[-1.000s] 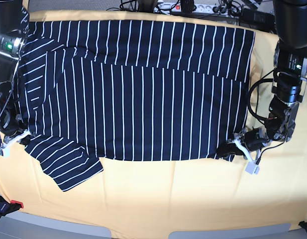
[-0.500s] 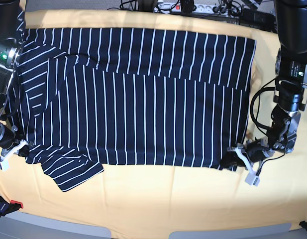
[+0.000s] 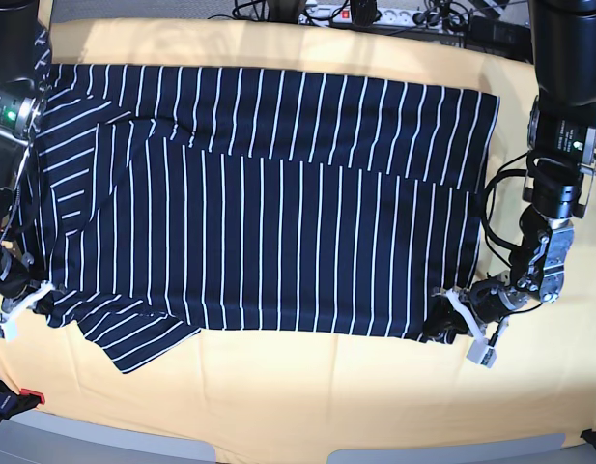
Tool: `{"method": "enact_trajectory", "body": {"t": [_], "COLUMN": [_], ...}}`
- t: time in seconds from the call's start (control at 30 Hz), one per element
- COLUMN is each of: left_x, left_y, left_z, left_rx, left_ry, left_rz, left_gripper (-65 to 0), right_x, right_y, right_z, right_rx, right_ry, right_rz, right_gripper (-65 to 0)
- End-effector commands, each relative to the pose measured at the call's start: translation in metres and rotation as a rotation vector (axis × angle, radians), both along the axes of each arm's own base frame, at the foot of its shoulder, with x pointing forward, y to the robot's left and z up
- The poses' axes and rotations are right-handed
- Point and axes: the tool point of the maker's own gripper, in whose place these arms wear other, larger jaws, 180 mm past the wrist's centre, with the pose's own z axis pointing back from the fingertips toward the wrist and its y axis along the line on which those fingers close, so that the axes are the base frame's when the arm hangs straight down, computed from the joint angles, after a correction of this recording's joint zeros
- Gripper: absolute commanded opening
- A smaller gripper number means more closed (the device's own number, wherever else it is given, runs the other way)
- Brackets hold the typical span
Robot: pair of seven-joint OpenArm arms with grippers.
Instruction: Fold the T-shirt properly
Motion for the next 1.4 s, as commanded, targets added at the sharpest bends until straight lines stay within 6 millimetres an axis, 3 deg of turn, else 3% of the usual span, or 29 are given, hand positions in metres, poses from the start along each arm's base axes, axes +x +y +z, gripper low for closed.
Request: {"method": "enact_trajectory", "body": {"t": [0.0,0.2,0.57,0.9,1.13,1.37], "left_x": [0.015,0.009,-0.035,-0.079,-0.085,-0.095], "left_y": [0.003,-0.006,-0.048,-0.036,-0.004,-0.001], "left_z": [0.031,0.036,0.041,0.031,0.034,0.032], "left_rx": [-0.036,-0.087,-0.089,-0.012,0.03,0.0], "left_ry": [-0.077,-0.006,0.062,0.066,0.073,0.147], "left_rz": [0.014,-0.014,-0.209,-0.277,-0.24,-0.248], "left_gripper": [-65.0,-65.0,-65.0,-65.0,-65.0,-65.0], "right_x": [0.011,0.004,-0.015,-0.053,-0.072,-0.075], "right_y": [-0.009,0.005,-0.008,-0.009,-0.02,-0.02], "right_z": [0.03,0.025,0.025,0.015,0.018,0.015], "right_rx": [-0.012,0.033,0.084,-0.041,-0.12,-0.117], "right_ry": [-0.072,-0.032,0.061,0.098,0.118,0.137], "right_rz": [0.006,0.084,0.075,0.138,0.158,0.158], "right_gripper": [-65.0,-65.0,-65.0,-65.0,-65.0,-65.0]}}
